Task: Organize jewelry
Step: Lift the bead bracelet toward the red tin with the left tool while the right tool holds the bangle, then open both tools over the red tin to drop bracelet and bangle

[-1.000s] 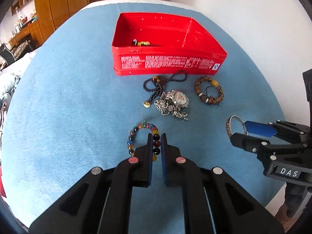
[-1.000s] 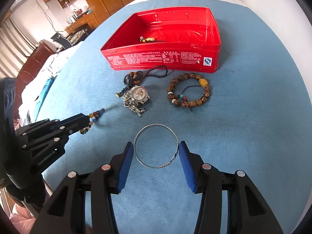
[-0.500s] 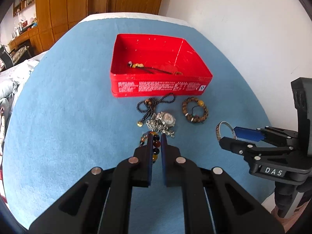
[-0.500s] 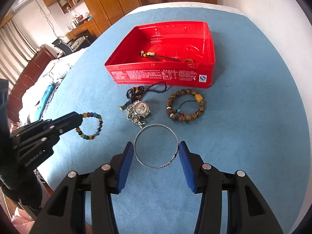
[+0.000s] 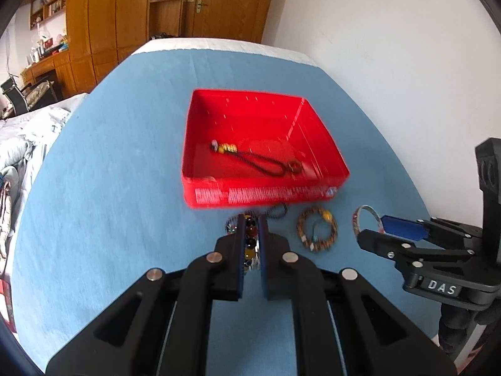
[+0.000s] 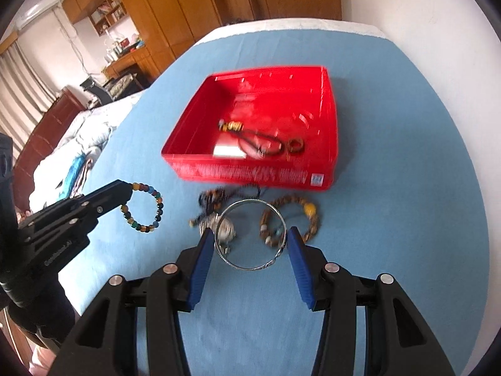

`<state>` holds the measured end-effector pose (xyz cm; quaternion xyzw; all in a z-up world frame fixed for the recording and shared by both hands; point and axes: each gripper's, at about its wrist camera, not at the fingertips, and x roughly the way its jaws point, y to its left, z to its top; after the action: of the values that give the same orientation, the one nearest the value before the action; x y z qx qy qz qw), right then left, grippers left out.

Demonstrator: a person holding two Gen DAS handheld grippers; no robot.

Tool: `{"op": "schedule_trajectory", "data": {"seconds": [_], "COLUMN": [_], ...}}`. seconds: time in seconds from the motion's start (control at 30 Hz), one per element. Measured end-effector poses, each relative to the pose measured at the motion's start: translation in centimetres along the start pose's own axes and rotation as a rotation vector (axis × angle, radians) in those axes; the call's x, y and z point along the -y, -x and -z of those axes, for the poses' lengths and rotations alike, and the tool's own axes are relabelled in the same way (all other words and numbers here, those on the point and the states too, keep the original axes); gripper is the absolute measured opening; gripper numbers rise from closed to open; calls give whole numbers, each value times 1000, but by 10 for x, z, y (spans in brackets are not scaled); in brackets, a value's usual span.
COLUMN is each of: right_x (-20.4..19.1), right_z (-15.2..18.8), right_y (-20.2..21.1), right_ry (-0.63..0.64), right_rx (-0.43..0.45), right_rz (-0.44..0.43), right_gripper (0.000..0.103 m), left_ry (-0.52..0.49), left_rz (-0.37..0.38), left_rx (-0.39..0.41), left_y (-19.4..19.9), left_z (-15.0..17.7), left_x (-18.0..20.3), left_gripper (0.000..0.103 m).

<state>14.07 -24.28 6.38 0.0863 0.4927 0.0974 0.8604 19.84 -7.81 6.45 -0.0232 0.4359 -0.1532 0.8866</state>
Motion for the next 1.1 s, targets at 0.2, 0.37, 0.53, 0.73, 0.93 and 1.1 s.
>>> {"op": "schedule_trajectory", "data": {"seconds": [0.2,0.37,0.53,0.73,0.93,1.1], "right_x": [10,22,34,44,51,51], "right_z": [-44,-79,-107,-124,-133,-133], "right_y": [-7,-35,-78,-127,-147,-137], "right_ry": [-28,-57,-73,-80,-79,-68], "right_rx": [46,53,12,-38,-39,4], "right_rz": [13,26,36,54,60,41], "right_gripper": [48,48,48,48,56,57], "left_ry": [7,4,12,27,36,46], "left_rz": [25,27,24,5,-20,2], "left_rx": [49,96,54,-31,-75,-64], "left_y": [-12,-37,-85,-141,-167,-158], "left_z": [-44,-77,-100,-112,-117,-116], "left_x": [1,8,6,-7,-15,-20], "left_gripper": [6,6,6,6,14,32]}}
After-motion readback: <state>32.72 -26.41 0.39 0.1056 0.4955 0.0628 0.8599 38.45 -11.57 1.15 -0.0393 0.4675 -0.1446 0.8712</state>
